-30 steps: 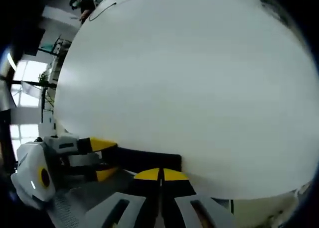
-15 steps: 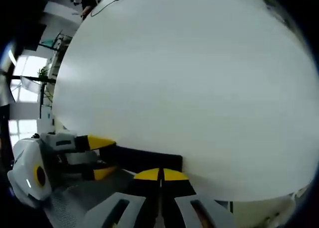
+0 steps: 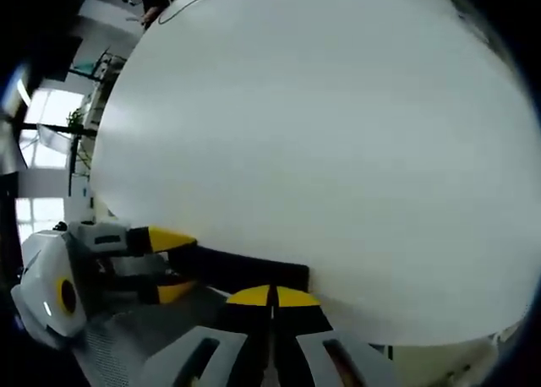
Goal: Press the specified remote control buttons in sequence, fully releasing each button before pressing the next.
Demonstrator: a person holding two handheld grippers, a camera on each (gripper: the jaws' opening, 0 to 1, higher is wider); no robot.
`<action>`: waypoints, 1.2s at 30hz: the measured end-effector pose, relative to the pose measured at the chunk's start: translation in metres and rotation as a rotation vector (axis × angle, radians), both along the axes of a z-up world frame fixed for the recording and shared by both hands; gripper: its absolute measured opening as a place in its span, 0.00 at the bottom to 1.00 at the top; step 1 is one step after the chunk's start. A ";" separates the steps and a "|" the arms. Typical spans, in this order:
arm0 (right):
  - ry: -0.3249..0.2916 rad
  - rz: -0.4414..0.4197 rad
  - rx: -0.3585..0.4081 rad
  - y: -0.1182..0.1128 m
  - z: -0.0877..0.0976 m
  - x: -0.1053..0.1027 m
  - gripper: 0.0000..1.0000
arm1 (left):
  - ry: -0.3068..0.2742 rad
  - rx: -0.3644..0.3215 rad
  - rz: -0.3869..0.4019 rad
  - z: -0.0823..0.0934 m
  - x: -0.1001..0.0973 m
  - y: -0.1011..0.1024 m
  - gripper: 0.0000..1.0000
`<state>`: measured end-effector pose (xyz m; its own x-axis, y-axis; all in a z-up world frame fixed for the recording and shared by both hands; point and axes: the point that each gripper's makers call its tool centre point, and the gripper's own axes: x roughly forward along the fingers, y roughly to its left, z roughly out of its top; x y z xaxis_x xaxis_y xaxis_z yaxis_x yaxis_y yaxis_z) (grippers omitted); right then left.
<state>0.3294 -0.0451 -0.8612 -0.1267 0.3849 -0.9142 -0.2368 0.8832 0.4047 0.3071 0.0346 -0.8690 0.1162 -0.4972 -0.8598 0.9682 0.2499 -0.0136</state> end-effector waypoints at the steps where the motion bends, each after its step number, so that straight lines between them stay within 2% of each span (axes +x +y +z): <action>1: 0.003 -0.006 0.004 0.000 0.000 0.000 0.00 | 0.000 0.000 0.000 0.000 0.000 0.000 0.25; 11: -0.008 -0.004 -0.002 0.001 0.002 -0.002 0.00 | -0.003 0.000 0.000 0.000 0.000 0.000 0.25; 15: -0.040 0.062 -0.031 0.002 0.001 -0.001 0.00 | -0.004 -0.001 0.001 0.000 0.000 0.000 0.25; 17: -0.041 0.061 -0.031 0.002 0.001 -0.001 0.00 | -0.004 -0.002 0.001 0.000 0.001 0.000 0.25; 23: -0.016 0.041 -0.016 0.003 0.001 -0.004 0.00 | -0.004 -0.005 0.004 0.000 0.001 -0.001 0.25; 36: -0.018 0.043 0.024 0.013 0.002 -0.002 0.00 | -0.004 -0.012 0.010 0.001 0.000 0.000 0.25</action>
